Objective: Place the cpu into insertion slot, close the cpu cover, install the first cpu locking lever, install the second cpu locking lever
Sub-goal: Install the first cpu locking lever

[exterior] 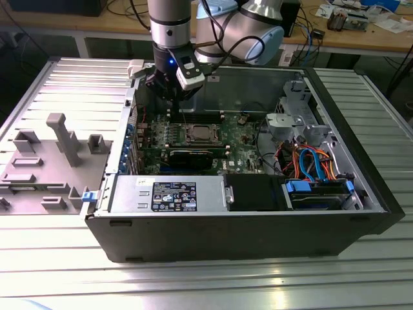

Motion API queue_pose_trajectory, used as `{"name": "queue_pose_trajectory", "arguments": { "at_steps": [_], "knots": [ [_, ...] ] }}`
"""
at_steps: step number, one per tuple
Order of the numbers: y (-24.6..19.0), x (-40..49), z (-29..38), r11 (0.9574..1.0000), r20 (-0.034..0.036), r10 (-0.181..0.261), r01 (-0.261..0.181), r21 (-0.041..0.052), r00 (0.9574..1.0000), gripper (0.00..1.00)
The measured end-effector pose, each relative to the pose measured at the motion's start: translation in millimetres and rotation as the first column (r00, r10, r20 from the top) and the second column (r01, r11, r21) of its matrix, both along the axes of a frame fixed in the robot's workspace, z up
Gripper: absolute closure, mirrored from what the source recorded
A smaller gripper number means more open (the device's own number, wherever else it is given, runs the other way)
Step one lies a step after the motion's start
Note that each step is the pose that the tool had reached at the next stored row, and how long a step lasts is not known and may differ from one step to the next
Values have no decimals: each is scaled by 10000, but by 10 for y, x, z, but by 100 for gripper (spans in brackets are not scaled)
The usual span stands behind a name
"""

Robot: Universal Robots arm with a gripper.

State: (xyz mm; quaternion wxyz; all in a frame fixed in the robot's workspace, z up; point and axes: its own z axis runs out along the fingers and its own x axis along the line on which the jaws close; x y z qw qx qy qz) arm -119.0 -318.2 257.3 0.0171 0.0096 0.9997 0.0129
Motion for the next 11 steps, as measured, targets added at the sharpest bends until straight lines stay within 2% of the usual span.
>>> {"name": "queue_pose_trajectory", "arguments": {
  "at_steps": [5, 11],
  "knots": [
    [23, 1, 1, 10000, 0, 1, -1, 0, 10000, 89],
    [27, 1, 1, 10000, 0, 1, -1, 0, 10000, 89]
  ]
}}
